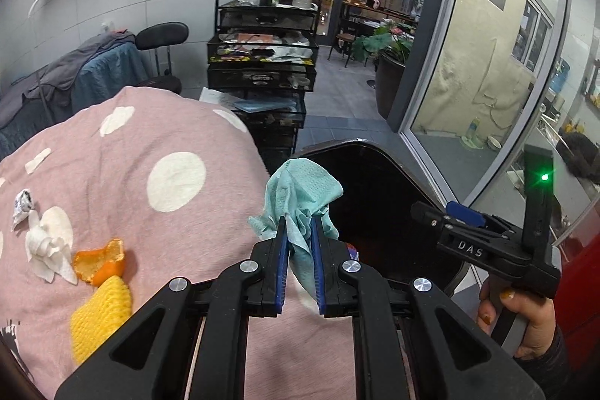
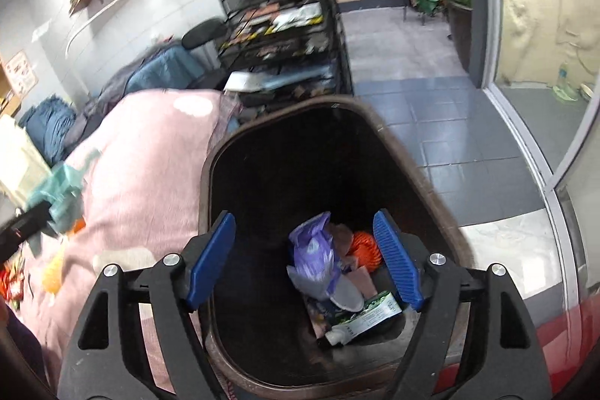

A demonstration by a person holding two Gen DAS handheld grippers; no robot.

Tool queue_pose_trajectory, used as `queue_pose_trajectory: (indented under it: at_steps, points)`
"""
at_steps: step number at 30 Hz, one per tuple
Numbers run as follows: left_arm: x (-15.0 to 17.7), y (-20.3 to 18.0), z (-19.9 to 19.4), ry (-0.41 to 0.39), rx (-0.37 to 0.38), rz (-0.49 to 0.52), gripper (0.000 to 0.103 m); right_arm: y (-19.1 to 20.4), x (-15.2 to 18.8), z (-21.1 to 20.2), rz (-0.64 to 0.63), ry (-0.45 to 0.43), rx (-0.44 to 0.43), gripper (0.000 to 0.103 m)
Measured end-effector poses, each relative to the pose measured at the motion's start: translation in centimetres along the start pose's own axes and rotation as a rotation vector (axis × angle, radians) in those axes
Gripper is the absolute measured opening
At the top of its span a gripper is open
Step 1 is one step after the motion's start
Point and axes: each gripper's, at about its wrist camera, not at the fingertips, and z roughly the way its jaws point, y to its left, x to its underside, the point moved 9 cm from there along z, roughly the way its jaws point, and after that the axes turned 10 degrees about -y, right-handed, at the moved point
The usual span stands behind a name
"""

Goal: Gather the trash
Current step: 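Lower the teal cloth into the bin and open the left tool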

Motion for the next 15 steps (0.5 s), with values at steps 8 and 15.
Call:
queue_pose_trajectory:
  at_steps: [8, 15]
  points:
    - [0.3, -2.6, 2.4, 0.053, 0.036, 0.054, 0.012, -3.0, -2.0, -1.3, 0.065, -0.057, 0.070, 0.078]
    - [0.4, -4.8, 4.9, 0.103, 0.050, 0.118, 0.012, -5.1, -2.6, -1.7, 0.092, -0.069, 0.114, 0.078]
